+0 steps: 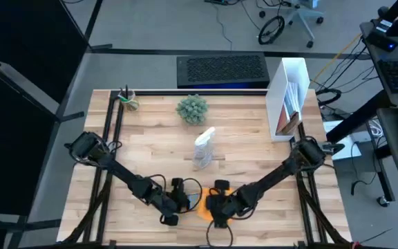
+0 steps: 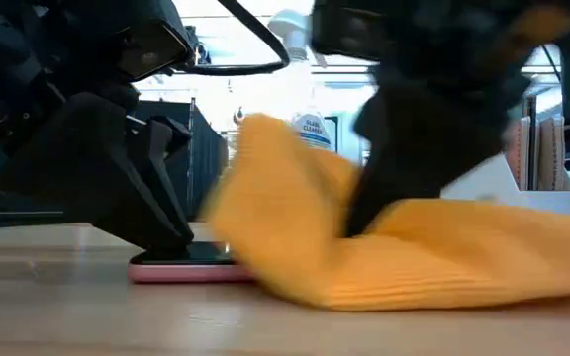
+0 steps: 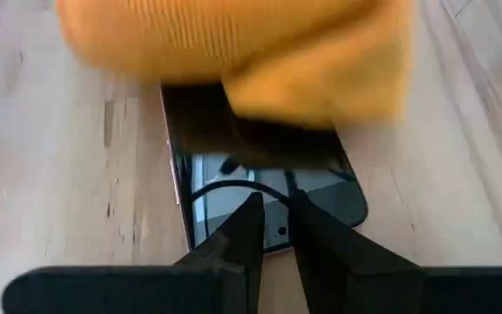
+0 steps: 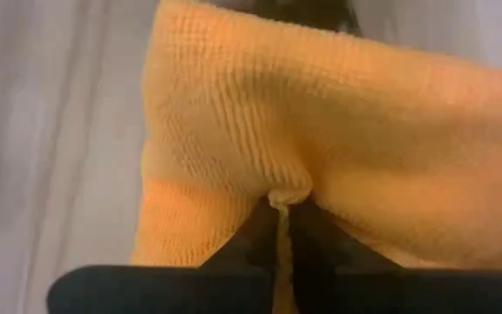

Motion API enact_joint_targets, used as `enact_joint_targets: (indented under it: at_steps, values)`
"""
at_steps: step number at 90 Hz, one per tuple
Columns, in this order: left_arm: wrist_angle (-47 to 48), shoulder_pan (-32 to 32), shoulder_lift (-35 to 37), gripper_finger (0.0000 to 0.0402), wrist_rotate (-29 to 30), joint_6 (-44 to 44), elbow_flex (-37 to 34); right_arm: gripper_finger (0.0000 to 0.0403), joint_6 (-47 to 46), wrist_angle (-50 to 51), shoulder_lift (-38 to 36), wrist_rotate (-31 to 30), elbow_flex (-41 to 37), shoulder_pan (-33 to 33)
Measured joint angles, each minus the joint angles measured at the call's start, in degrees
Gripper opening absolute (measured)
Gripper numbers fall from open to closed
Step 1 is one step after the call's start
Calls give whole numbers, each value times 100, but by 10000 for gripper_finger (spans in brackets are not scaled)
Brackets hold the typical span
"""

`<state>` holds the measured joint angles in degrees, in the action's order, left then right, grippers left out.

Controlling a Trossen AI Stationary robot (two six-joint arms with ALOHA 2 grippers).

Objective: Apply microfiber cloth
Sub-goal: Wipe the front of the pink phone with the orange microfiber cloth

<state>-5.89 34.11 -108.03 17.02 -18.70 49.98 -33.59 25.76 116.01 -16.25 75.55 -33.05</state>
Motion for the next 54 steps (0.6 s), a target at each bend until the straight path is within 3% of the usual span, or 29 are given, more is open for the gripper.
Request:
enact_joint_targets:
  at_steps: [16, 38, 54]
  values:
    - [0, 0, 0, 47, -2, 0, 0, 0, -545, 1231, -250, 84, -35, -209]
    - [-7, 2, 0, 47, -24, -7, 0, 0, -1283, 1833, -760, 86, -16, -309]
    - [-7, 2, 26, 47, -27, -2, -2, 1, -2985, 3548, -1142, 735, -11, -623]
